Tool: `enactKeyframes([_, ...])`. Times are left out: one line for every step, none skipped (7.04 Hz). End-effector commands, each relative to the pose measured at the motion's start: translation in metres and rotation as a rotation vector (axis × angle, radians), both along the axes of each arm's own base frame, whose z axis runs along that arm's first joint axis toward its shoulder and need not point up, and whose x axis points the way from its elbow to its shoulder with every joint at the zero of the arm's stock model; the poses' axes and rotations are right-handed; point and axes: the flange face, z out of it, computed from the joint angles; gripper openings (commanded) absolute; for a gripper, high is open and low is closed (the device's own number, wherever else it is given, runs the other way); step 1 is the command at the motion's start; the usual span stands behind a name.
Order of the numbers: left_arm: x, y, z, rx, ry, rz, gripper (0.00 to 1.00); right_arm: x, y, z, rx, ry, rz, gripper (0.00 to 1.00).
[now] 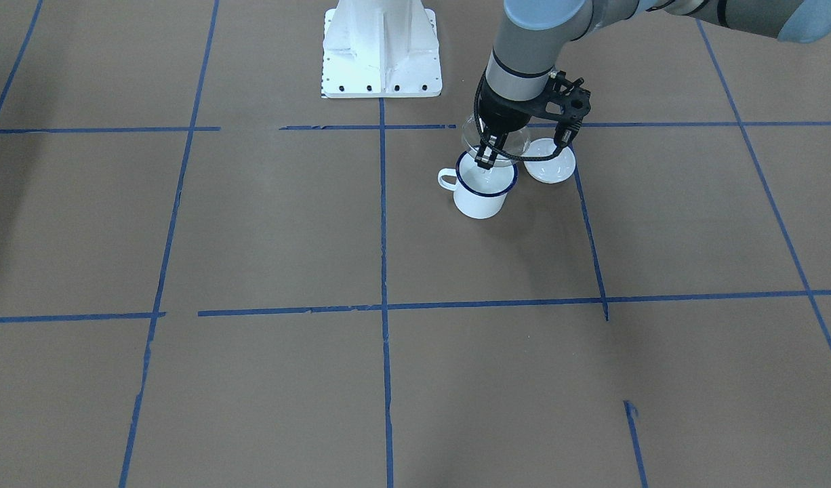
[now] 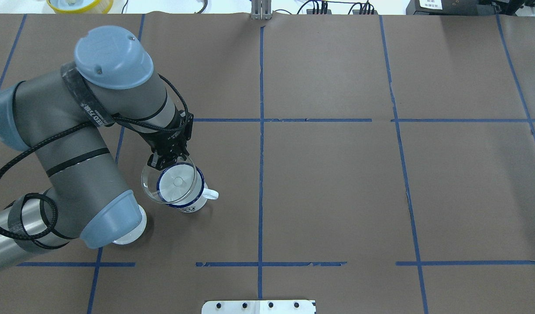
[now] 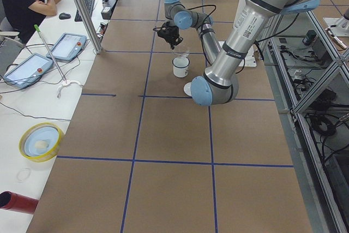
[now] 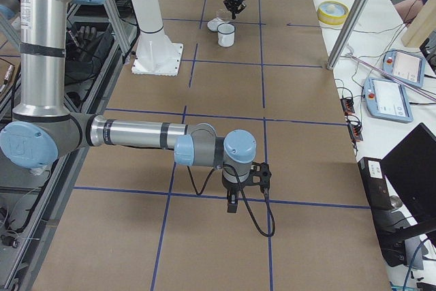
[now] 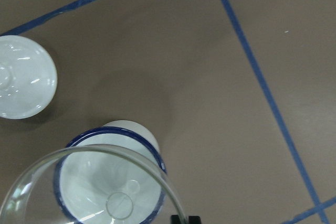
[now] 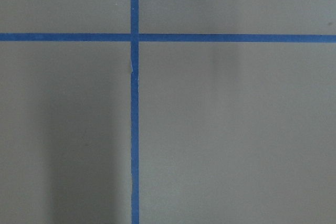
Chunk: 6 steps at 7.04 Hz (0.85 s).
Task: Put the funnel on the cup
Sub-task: 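Lift the glass funnel and carry it over the open mug, then lower the funnel spout into the mug and open the left gripper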
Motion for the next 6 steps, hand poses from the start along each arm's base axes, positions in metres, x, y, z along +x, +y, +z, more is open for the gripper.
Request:
enactKeyframes([0.005, 0.001, 0.002, 0.004, -0.037, 0.005, 0.00, 0.000, 0.000, 0.000, 0.000, 0.000, 0.000, 1.00])
enactKeyframes([0.005, -0.002, 0.000, 0.053, -0.054, 0.005, 0.00, 0.000, 0.000, 0.000, 0.000, 0.000, 0.000, 1.00])
enactKeyframes([0.012, -0.008, 0.008, 0.050, -0.078, 0.002, 0.00, 0.000, 0.000, 0.000, 0.000, 0.000, 0.000, 1.00])
enactKeyframes([0.024, -0.004, 0.013, 0.057, -0.090, 0.032, 0.00, 0.000, 0.000, 0.001, -0.002, 0.000, 0.000, 1.00])
enactKeyframes([0.039, 0.006, 0.017, 0.051, -0.099, 0.060, 0.00, 0.000, 0.000, 0.001, -0.002, 0.000, 0.000, 1.00])
enactKeyframes([0.042, 0.007, 0.019, 0.049, -0.103, 0.064, 0.00, 0.000, 0.000, 0.000, 0.000, 0.000, 0.000, 1.00])
